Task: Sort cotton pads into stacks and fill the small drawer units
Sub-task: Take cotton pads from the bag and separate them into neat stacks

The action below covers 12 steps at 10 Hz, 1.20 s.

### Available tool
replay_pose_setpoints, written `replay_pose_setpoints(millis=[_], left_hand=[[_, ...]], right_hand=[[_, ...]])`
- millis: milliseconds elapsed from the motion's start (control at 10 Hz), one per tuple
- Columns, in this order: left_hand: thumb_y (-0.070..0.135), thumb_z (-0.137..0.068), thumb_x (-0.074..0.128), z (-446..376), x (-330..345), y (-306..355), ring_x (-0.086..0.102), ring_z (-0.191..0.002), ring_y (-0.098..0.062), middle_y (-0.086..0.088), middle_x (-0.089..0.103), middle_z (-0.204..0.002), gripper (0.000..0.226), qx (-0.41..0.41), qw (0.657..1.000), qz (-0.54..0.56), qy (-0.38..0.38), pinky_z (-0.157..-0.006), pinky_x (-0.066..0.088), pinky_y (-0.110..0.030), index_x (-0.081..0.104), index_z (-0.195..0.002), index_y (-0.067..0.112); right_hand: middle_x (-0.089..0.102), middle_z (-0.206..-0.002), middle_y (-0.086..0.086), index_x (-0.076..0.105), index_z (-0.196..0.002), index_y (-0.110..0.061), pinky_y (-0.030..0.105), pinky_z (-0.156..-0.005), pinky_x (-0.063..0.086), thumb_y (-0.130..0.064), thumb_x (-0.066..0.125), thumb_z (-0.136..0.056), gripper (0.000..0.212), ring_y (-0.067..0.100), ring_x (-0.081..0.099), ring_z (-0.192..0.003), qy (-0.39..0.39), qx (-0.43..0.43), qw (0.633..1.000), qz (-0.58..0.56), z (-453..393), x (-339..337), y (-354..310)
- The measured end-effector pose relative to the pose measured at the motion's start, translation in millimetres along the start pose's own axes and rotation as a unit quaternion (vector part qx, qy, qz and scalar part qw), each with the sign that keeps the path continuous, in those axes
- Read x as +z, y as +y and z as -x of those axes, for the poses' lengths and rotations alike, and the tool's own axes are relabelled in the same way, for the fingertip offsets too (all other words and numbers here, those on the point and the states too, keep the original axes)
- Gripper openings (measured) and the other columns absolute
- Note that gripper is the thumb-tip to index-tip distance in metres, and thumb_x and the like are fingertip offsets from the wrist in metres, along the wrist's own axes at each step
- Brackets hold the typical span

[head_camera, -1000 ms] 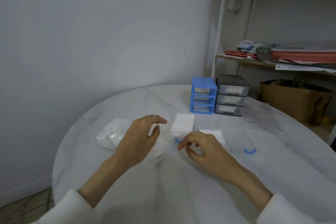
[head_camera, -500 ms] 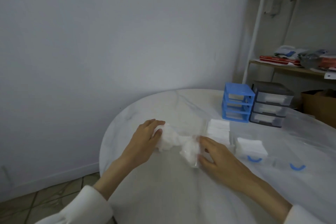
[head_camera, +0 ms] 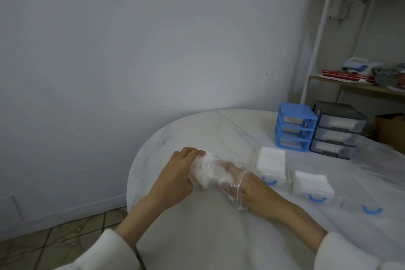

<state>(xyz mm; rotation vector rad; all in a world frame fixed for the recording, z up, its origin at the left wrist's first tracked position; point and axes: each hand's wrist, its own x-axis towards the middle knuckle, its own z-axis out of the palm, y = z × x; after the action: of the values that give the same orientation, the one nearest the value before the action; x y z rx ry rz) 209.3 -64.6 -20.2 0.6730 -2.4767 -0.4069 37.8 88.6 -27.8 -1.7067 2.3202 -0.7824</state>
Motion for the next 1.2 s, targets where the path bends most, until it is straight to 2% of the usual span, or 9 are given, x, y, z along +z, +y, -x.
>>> replay_pose_setpoints(millis=[100,200,400,600,700,800,900,1000,1200], left_hand=[[-0.010,-0.071,0.049,1,0,1,0.042,-0.109,-0.014,0.010,0.043,-0.133,0.071,0.001,1.000,-0.001,0.000,-0.087,0.045,-0.032,0.044,-0.133,0.024],[-0.010,-0.072,0.050,3,1,2,0.041,-0.114,-0.013,0.010,0.043,-0.135,0.071,0.007,1.000,-0.010,0.008,-0.087,0.047,-0.034,0.043,-0.135,0.022],[-0.008,-0.076,0.047,9,0,8,0.033,-0.125,-0.008,0.015,0.034,-0.141,0.070,0.000,0.999,-0.032,0.007,-0.080,0.049,-0.031,0.036,-0.137,0.025],[-0.006,-0.075,0.044,9,-3,10,0.033,-0.127,-0.009,0.014,0.031,-0.143,0.072,-0.012,0.999,-0.053,-0.007,-0.071,0.042,-0.023,0.033,-0.139,0.025],[-0.006,-0.076,0.044,8,-1,13,0.021,-0.139,-0.012,0.008,0.022,-0.151,0.077,-0.007,0.997,-0.074,-0.017,-0.100,0.034,-0.022,0.024,-0.145,0.024],[-0.006,-0.077,0.044,11,6,25,-0.003,-0.146,-0.016,0.004,0.000,-0.158,0.090,-0.014,0.994,-0.085,-0.065,-0.118,0.009,-0.035,0.003,-0.149,0.028],[-0.005,-0.078,0.044,12,12,35,-0.011,-0.145,-0.020,0.002,-0.006,-0.158,0.094,-0.011,0.993,-0.079,-0.083,-0.119,0.006,-0.042,-0.004,-0.147,0.036],[0.001,-0.081,0.046,8,15,35,-0.005,-0.145,-0.020,0.002,0.001,-0.157,0.085,-0.007,0.993,-0.096,-0.076,-0.117,0.012,-0.044,0.006,-0.147,0.036],[0.008,-0.083,0.050,5,17,34,-0.002,-0.145,-0.021,0.005,0.006,-0.155,0.072,-0.024,0.993,-0.096,-0.067,-0.115,0.012,-0.046,0.019,-0.143,0.034]], right_hand=[[0.054,-0.108,-0.023,0.052,-0.125,-0.040,0.018,-0.083,0.050,-0.039,0.040,-0.097,0.030,-0.003,0.057,-0.097,-0.027,-0.140,0.990,0.006,-24,23,18],[0.052,-0.115,0.000,0.042,-0.115,-0.057,0.033,-0.095,0.046,-0.038,0.045,-0.091,0.030,0.017,0.055,-0.104,-0.062,-0.115,0.989,-0.076,-18,5,-10],[0.060,-0.111,0.004,0.061,-0.121,-0.030,0.026,-0.093,0.042,0.002,0.057,-0.086,0.047,0.019,0.055,-0.106,-0.030,-0.145,0.988,-0.052,-20,5,-14],[0.052,-0.111,-0.029,0.069,-0.109,-0.014,0.004,-0.095,0.033,0.003,0.045,-0.089,0.036,-0.016,0.045,-0.110,-0.047,-0.128,0.989,-0.054,-7,-15,-1],[0.062,-0.106,-0.011,0.066,-0.095,-0.020,0.017,-0.090,0.042,0.001,0.050,-0.087,0.028,-0.003,0.054,-0.105,-0.027,-0.106,0.990,-0.090,1,-22,4],[0.051,-0.110,-0.024,0.053,-0.110,-0.036,0.013,-0.084,0.035,-0.018,0.059,-0.090,0.028,-0.012,0.047,-0.101,-0.035,-0.106,0.990,-0.087,4,-20,2],[0.037,-0.140,-0.018,0.021,-0.144,-0.043,0.014,-0.105,0.029,-0.030,0.053,-0.095,0.060,-0.003,0.036,-0.127,-0.080,-0.117,0.990,-0.026,0,-14,-5],[0.041,-0.136,-0.001,0.026,-0.143,-0.043,0.028,-0.109,0.032,-0.037,0.049,-0.096,0.053,0.015,0.040,-0.128,-0.095,-0.114,0.989,0.004,-6,-5,-7],[0.055,-0.104,-0.005,0.063,-0.107,-0.005,0.021,-0.086,0.041,-0.022,0.054,-0.094,0.023,0.012,0.054,-0.100,-0.061,-0.134,0.987,-0.068,-9,0,-8]])
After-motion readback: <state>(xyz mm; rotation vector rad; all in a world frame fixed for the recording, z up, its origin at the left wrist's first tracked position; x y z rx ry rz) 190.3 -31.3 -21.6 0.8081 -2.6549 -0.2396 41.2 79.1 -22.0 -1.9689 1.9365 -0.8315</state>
